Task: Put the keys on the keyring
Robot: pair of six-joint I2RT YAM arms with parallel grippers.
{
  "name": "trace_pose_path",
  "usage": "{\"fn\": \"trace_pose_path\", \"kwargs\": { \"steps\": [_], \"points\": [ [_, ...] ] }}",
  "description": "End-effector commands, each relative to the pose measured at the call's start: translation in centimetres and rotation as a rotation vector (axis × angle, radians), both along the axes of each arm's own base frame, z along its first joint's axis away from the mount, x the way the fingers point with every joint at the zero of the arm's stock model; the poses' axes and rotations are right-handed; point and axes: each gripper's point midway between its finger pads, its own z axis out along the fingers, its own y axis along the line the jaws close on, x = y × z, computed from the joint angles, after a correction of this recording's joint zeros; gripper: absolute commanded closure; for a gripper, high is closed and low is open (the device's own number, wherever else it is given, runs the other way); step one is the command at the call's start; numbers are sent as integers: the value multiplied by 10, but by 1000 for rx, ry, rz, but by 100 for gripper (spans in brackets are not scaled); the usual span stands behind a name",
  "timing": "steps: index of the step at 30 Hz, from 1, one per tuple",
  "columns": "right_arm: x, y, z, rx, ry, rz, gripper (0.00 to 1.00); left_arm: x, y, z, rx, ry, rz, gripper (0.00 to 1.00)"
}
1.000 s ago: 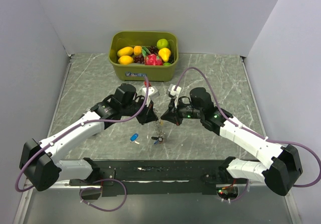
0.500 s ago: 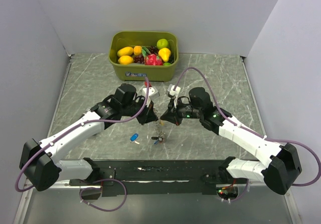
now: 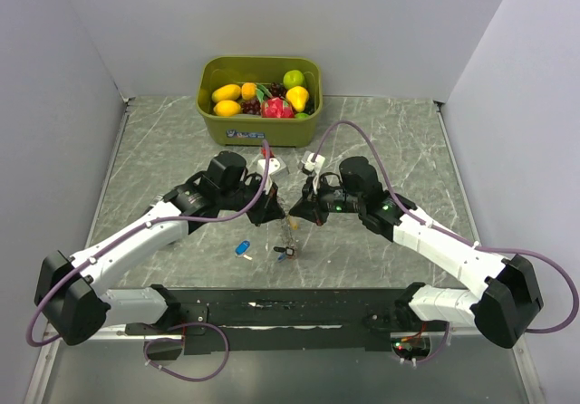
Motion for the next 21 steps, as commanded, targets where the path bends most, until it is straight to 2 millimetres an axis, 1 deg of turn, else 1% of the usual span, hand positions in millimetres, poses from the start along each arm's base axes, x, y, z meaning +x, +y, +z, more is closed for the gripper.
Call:
{"fn": "trace_pose_path", "kwargs": {
  "steps": [1,13,21],
  "points": [
    [15,4,25,47,-60,-38,100,-8,-13,47,-124,-113,-73,99],
    [18,0,18,52,-6,-41,100,-15,-12,54,-148,-144,-92,99],
    [13,1,14,54,8,-19,100,-15,-11,60,-170,-168,-85,99]
  ]
}}
